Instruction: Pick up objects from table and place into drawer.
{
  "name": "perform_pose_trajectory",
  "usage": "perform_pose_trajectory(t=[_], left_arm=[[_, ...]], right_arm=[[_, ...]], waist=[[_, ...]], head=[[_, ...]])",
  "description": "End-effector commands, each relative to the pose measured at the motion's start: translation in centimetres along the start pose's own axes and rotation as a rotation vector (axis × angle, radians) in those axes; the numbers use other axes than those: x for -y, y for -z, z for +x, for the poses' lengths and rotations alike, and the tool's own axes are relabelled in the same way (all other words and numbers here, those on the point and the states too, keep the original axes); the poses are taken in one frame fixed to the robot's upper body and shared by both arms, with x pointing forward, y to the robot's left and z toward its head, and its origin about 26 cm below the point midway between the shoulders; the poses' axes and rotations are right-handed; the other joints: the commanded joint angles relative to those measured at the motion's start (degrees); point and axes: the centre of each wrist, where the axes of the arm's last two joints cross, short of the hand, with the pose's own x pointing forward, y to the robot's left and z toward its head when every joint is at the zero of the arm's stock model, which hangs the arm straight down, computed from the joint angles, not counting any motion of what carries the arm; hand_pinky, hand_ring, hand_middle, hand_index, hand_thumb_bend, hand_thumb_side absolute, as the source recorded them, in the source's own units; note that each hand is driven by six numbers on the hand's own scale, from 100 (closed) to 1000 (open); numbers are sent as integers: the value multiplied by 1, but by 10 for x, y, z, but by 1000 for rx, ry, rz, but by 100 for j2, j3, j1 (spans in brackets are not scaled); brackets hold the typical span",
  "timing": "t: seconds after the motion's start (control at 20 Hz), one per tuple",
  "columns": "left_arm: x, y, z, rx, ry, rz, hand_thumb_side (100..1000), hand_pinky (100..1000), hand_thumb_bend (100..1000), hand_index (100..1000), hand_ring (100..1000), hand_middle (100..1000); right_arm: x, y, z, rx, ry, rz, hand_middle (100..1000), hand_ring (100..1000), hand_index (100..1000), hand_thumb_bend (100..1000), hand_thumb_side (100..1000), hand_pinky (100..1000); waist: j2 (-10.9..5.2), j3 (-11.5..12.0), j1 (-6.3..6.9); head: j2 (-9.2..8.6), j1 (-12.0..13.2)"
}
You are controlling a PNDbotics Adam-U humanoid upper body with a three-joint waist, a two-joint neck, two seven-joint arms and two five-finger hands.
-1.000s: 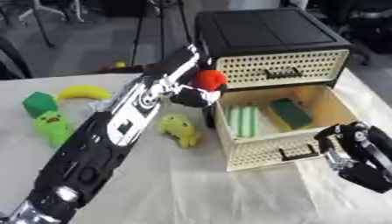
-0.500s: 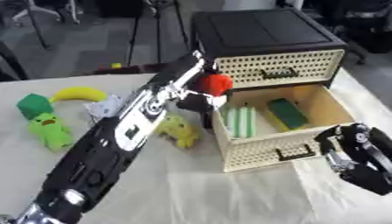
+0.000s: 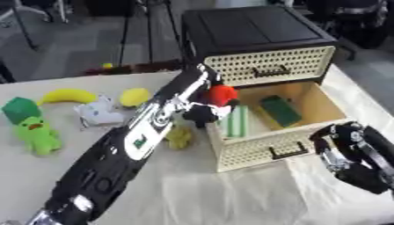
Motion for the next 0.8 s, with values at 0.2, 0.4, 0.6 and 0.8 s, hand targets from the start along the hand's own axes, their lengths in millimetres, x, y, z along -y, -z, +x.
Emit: perform_pose_trajectory(t=[0.2, 0.4, 0.6, 0.8], left_arm=[[-11, 5, 8, 46, 18, 48, 503, 556, 907, 677, 484, 545], [-10, 4, 7, 87, 47, 99, 570, 626, 1000, 734, 551, 597], [-7, 3, 5, 110, 30, 139, 625, 633, 1000, 737, 554, 599], [-6, 2, 3, 126, 3, 173, 653, 635, 1000, 734, 550, 597]], right_arm=[[10, 4, 4, 28, -19, -12, 143, 100, 664, 100, 822, 100], [10, 5, 4, 28, -18, -13, 143, 100, 664, 100, 823, 100], [10, 5, 5, 31, -16, -12, 143, 100, 663, 100, 823, 100], [9, 5, 5, 33, -15, -10, 143, 100, 657, 100, 824, 100]], waist=[[-46, -50, -22], [-35, -81, -16], [-31, -100, -10], [-29, -100, -4]], head=[[-78, 24], [-83, 23], [-83, 12], [-82, -11]])
